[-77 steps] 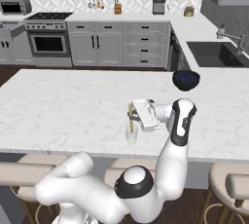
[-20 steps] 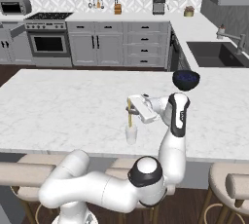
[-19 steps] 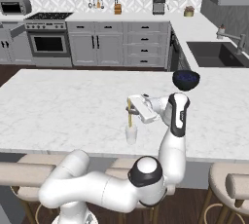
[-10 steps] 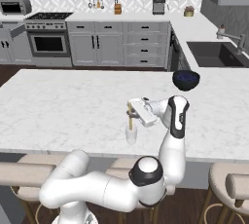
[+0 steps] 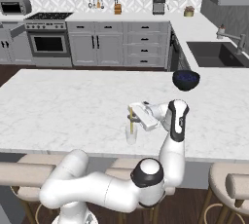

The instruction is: Take a straw from the drawer in front and place it inside the glass cup on the dining counter.

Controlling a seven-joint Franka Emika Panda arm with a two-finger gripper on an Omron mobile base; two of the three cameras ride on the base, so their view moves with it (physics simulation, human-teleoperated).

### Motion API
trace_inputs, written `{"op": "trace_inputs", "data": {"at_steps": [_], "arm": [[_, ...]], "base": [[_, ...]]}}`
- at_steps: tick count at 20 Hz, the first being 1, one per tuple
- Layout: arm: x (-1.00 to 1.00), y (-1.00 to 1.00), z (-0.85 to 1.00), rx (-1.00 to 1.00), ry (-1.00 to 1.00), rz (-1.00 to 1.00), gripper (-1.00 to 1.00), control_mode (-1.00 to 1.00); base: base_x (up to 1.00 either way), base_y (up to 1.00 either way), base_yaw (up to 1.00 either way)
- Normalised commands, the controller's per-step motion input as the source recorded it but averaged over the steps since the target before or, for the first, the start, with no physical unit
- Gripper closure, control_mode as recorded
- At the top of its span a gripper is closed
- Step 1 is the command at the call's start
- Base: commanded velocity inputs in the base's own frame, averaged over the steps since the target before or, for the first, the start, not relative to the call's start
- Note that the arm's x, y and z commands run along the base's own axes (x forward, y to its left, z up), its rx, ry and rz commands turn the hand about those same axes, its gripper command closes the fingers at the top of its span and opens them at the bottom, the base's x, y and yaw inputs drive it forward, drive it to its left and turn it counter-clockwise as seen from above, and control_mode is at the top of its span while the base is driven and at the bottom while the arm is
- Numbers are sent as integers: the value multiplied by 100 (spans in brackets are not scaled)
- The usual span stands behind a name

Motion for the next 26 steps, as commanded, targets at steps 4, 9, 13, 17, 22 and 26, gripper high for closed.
{"op": "trace_inputs", "data": {"at_steps": [4,9,13,17,22,26], "arm": [[11,0,-24,0,0,0,100,-100],[4,0,-14,0,0,0,100,-100],[0,0,-15,0,0,0,100,-100],[0,0,-17,0,2,0,100,-100],[0,0,-3,0,0,0,-100,-100],[-1,0,6,0,2,-2,-100,-100]], "base": [[0,0,0],[0,0,0],[0,0,0],[0,0,0],[0,0,0],[0,0,0]]}}
